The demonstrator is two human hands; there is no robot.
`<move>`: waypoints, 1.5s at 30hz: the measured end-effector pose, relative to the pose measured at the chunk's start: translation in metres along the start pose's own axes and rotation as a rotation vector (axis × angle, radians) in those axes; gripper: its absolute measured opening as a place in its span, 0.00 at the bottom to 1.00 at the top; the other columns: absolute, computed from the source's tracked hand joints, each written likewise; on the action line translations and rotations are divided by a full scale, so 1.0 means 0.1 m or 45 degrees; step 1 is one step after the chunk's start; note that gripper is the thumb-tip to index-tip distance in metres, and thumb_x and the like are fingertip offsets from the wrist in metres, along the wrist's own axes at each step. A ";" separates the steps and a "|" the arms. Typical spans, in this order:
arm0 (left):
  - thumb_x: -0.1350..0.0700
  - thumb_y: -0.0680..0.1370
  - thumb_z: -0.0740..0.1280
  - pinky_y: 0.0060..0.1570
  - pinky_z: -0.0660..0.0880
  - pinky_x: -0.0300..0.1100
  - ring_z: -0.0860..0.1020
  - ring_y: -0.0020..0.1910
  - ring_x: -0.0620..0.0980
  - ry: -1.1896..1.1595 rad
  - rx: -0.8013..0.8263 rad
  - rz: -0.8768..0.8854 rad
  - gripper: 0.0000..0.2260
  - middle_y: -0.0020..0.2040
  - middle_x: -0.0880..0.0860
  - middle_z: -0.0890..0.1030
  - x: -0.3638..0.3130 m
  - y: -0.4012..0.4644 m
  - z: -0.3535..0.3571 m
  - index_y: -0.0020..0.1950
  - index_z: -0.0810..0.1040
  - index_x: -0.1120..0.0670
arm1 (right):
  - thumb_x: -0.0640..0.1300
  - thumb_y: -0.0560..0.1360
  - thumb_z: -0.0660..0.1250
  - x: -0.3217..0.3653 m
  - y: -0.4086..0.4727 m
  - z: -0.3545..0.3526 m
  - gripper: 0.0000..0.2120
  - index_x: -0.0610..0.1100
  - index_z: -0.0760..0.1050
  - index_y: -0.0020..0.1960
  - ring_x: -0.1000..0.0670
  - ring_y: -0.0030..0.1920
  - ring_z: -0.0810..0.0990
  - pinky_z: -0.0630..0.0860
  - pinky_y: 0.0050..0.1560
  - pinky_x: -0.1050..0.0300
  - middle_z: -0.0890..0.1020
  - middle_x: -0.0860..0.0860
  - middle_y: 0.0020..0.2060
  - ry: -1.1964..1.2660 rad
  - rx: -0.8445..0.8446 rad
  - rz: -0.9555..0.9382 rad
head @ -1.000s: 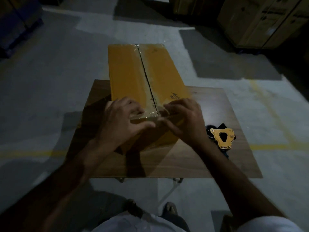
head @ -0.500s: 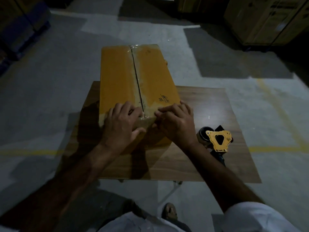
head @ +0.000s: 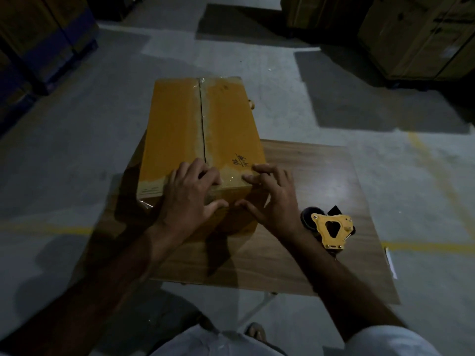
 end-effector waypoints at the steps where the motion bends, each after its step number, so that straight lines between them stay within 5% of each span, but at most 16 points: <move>1: 0.39 0.64 0.81 0.53 0.72 0.47 0.70 0.53 0.49 -0.017 0.017 -0.014 0.25 0.54 0.48 0.72 -0.02 0.03 -0.01 0.53 0.74 0.46 | 0.53 0.68 0.83 -0.02 0.01 -0.06 0.28 0.48 0.81 0.65 0.42 0.66 0.73 0.75 0.61 0.38 0.76 0.46 0.68 0.007 0.035 -0.030; 6: 0.31 0.74 0.69 0.54 0.72 0.47 0.68 0.57 0.41 -0.377 0.113 0.081 0.17 0.55 0.41 0.72 -0.23 0.30 0.00 0.55 0.79 0.42 | 0.60 0.75 0.74 -0.22 0.20 -0.40 0.16 0.52 0.85 0.58 0.50 0.64 0.74 0.78 0.57 0.42 0.77 0.52 0.64 0.178 0.091 -0.068; 13: 0.36 0.69 0.74 0.53 0.76 0.51 0.72 0.55 0.50 -0.128 0.030 0.075 0.22 0.56 0.47 0.74 -0.37 0.25 0.18 0.57 0.78 0.45 | 0.45 0.73 0.80 -0.38 0.00 -0.20 0.20 0.47 0.82 0.64 0.49 0.70 0.74 0.80 0.63 0.45 0.73 0.47 0.71 0.367 0.065 0.029; 17: 0.33 0.67 0.73 0.56 0.73 0.51 0.70 0.58 0.47 -0.228 0.112 0.032 0.26 0.57 0.44 0.72 -0.36 0.33 0.15 0.61 0.77 0.42 | 0.51 0.72 0.80 -0.39 0.07 -0.32 0.21 0.50 0.83 0.63 0.52 0.70 0.73 0.80 0.63 0.46 0.73 0.51 0.71 0.419 0.133 0.024; 21: 0.30 0.76 0.64 0.51 0.73 0.47 0.69 0.54 0.43 -0.336 0.077 0.109 0.23 0.53 0.40 0.70 -0.38 0.42 0.14 0.63 0.82 0.41 | 0.54 0.77 0.75 -0.47 0.27 -0.45 0.12 0.52 0.85 0.59 0.51 0.68 0.74 0.79 0.60 0.41 0.77 0.52 0.68 0.360 0.251 0.006; 30: 0.39 0.70 0.75 0.55 0.76 0.52 0.71 0.56 0.47 -0.173 0.052 0.052 0.24 0.58 0.45 0.74 -0.44 0.29 0.17 0.64 0.80 0.43 | 0.49 0.74 0.78 -0.42 0.11 -0.34 0.17 0.48 0.83 0.61 0.47 0.67 0.73 0.76 0.60 0.44 0.76 0.47 0.68 0.212 0.074 -0.113; 36: 0.37 0.75 0.70 0.54 0.77 0.52 0.75 0.55 0.45 -0.341 -0.004 -0.010 0.16 0.54 0.45 0.79 -0.22 0.26 0.06 0.55 0.84 0.47 | 0.53 0.76 0.76 -0.23 0.31 -0.31 0.10 0.49 0.85 0.54 0.49 0.60 0.77 0.72 0.57 0.44 0.81 0.51 0.61 0.127 0.065 -0.212; 42: 0.45 0.70 0.79 0.56 0.77 0.51 0.73 0.57 0.46 -0.223 0.039 0.008 0.20 0.57 0.46 0.76 -0.28 0.17 0.05 0.60 0.81 0.47 | 0.45 0.71 0.81 -0.16 0.15 -0.27 0.18 0.42 0.83 0.58 0.42 0.64 0.78 0.70 0.67 0.32 0.81 0.45 0.62 -0.030 0.071 -0.199; 45: 0.46 0.70 0.80 0.58 0.76 0.50 0.73 0.57 0.46 -0.227 0.065 0.005 0.21 0.57 0.45 0.75 -0.20 0.16 -0.03 0.60 0.80 0.46 | 0.54 0.73 0.79 -0.03 0.28 -0.33 0.16 0.46 0.84 0.55 0.46 0.61 0.79 0.65 0.73 0.32 0.82 0.49 0.57 -0.125 0.100 -0.198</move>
Point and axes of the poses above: each hand's wrist, its own y-axis towards the middle knuckle, its own z-axis out of the palm, x = y × z, the point moved 3 cm from there along y, towards the middle knuckle
